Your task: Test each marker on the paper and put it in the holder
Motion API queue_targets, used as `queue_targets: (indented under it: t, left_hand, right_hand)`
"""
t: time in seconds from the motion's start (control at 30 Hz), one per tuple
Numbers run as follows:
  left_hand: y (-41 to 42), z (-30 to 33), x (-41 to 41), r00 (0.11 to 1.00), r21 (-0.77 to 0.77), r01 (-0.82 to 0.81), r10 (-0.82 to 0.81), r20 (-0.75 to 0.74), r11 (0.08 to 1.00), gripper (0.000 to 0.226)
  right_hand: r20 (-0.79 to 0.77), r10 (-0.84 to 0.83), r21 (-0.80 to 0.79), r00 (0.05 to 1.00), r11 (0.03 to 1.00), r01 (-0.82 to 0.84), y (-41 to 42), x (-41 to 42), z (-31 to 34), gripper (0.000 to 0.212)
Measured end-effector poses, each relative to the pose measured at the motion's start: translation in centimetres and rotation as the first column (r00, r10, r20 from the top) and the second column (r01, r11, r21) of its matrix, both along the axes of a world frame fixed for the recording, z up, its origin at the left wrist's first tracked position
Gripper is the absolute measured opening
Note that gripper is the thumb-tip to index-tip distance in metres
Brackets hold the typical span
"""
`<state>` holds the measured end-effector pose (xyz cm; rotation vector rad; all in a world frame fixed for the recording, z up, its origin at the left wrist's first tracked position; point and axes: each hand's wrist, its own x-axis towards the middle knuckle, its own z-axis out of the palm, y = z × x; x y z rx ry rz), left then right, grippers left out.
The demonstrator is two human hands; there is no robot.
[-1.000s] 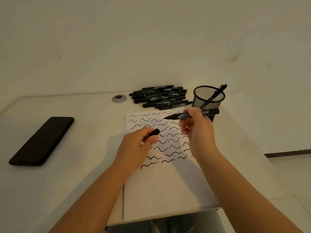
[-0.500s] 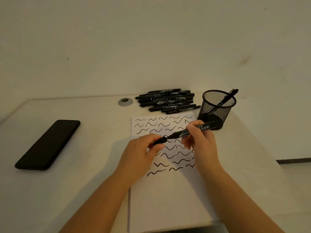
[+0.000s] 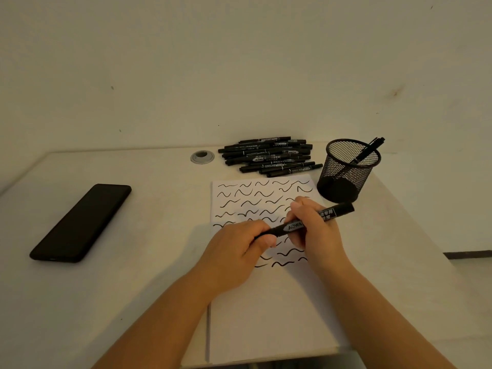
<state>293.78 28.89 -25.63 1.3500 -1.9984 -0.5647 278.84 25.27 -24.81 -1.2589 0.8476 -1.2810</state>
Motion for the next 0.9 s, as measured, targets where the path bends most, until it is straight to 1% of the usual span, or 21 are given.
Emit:
queue_targets:
  t: [0.1, 0.2, 0.27, 0.4, 0.47, 0.6, 0.8, 0.9]
  left_hand:
    - [0.2, 0.1, -0.1, 0.999, -0.012, -0.007, 0.007, 0.039, 1.000, 0.025]
    - [0.4, 0.4, -0.2, 0.999, 0.012, 0.018, -0.018, 0.045, 1.000, 0.023]
    - [0.4, 0.5, -0.2, 0.999, 0.051, 0.052, -0.053, 0.012, 0.997, 0.025]
    - [0.5, 0.7, -0.1, 0.987, 0.133, 0.143, -0.130, -0.099, 0.981, 0.028]
    - [0.4, 0.7, 0.1, 0.980, 0.161, 0.166, -0.144, -0.137, 0.973, 0.028]
    - [0.4, 0.6, 0.2, 0.965, 0.233, 0.214, -0.168, -0.202, 0.949, 0.031]
    - [0.2, 0.9, 0.6, 0.929, 0.339, 0.316, -0.217, -0.299, 0.886, 0.032]
    - [0.1, 0.8, 0.6, 0.933, 0.329, 0.279, -0.172, -0.317, 0.902, 0.030]
  right_hand:
    - [0.032, -0.007, 0.019, 0.999, 1.000, 0.007, 0.1, 0.3, -0.3, 0.029]
    - [0.074, -0.004, 0.019, 0.997, 1.000, 0.003, 0.3, 0.4, -0.5, 0.027]
    - [0.081, 0.006, -0.003, 0.997, 1.000, -0.006, 0.3, 0.4, -0.6, 0.027]
    - [0.100, 0.045, -0.107, 0.994, 0.994, -0.035, 0.5, 0.3, -0.5, 0.025]
    - [0.097, 0.070, -0.144, 0.993, 0.988, -0.056, 0.6, 0.4, -0.5, 0.022]
    - [0.079, 0.090, -0.206, 0.993, 0.976, -0.072, 0.9, 0.5, -0.5, 0.025]
    - [0.057, 0.115, -0.249, 0.992, 0.964, -0.097, 1.2, 0.5, -0.5, 0.027]
    - [0.043, 0.075, -0.210, 0.996, 0.975, -0.064, 1.2, 0.5, -0.2, 0.031]
